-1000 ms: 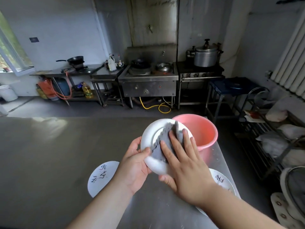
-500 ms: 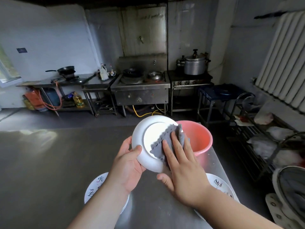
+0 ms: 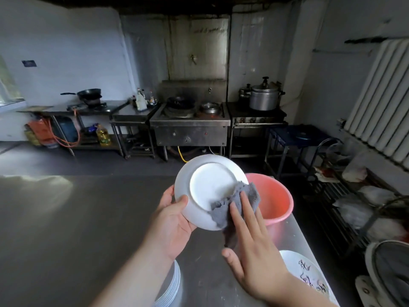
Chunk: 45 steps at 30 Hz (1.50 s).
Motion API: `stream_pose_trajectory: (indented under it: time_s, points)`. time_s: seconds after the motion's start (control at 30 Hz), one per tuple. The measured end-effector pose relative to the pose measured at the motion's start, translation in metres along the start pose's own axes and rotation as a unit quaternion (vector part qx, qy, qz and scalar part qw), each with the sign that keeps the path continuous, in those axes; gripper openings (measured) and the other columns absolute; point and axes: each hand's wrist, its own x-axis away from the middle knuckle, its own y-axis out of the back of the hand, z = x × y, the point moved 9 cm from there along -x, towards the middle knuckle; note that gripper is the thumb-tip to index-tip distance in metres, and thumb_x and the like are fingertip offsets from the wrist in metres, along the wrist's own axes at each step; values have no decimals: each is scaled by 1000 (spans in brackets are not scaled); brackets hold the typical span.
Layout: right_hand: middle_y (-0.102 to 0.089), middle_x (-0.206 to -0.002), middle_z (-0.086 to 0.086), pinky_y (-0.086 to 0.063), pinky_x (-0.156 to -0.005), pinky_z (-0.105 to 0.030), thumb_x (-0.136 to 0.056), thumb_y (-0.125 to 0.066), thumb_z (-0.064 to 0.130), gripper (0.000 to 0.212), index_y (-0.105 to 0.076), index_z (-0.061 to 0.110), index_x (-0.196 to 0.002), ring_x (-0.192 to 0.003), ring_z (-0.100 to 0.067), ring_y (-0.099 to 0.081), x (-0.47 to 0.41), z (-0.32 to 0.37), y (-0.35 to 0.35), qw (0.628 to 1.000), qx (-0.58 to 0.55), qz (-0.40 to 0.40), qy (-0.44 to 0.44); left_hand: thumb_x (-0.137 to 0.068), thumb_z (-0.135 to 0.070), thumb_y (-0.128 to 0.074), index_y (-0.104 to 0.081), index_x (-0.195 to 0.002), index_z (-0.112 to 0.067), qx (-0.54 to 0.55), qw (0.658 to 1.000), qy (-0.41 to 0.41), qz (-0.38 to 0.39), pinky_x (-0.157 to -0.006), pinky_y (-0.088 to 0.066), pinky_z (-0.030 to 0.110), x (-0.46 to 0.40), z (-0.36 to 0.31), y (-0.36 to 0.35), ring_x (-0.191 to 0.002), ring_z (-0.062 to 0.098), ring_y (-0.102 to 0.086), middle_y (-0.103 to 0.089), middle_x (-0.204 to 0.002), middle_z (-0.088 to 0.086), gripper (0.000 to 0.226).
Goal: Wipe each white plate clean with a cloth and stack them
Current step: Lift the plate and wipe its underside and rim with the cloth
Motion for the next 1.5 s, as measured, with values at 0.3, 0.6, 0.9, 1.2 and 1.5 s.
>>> stream_pose_trajectory:
  time_s: [0.3, 0.6, 0.9, 1.2, 1.5]
  points:
    - [-45, -161, 13, -30, -127, -39, -111, -44, 25, 46, -49, 22, -157, -152, -3, -34, -119, -22, 48, 989, -137, 48, -13, -85, -10, -65, -55, -142, -13, -97, 989, 73, 84, -84, -56, 48, 5, -22, 3, -113, 34, -68, -67, -137, 20, 58]
    - [-17, -175, 8, -20, -129, -36, -111, -40, 27, 54, -32, 20, -164, -161, -17, -19, -60, 13, 6, 993, -108, -20, -46, -87, -8, -60, -55, -143, -13, -70, 993, 66, 70, -72, -62, 43, -2, -40, 33, -107, 29, -72, -72, -128, 14, 57]
    - [-36, -167, 11, -34, -123, -38, -110, -48, 21, 49, -46, 25, -158, -151, -13, -39, -117, 22, 13, 997, -62, 46, -11, -84, -4, -66, -53, -142, -8, -105, 982, 90, 125, -73, -59, 45, 6, -46, 34, -106, 36, -67, -67, -126, 27, 59]
    - [-21, -174, 5, -15, -128, -29, -112, -35, 33, 55, -34, 13, -163, -161, -17, -18, -54, 23, -8, 966, -173, -132, -136, -86, 2, -61, -44, -149, -13, 24, 998, 31, 55, -80, -62, 49, 13, -24, 35, -118, 31, -67, -64, -142, 18, 66]
    - [-3, -177, -5, -11, -131, -43, -113, -34, 30, 62, -14, 6, -167, -163, -26, -5, -65, 31, -15, 978, -159, -93, -92, -88, -5, -56, -52, -141, -16, 68, 997, -32, 21, -75, -63, 43, 1, -42, 26, -110, 27, -74, -72, -131, 13, 54]
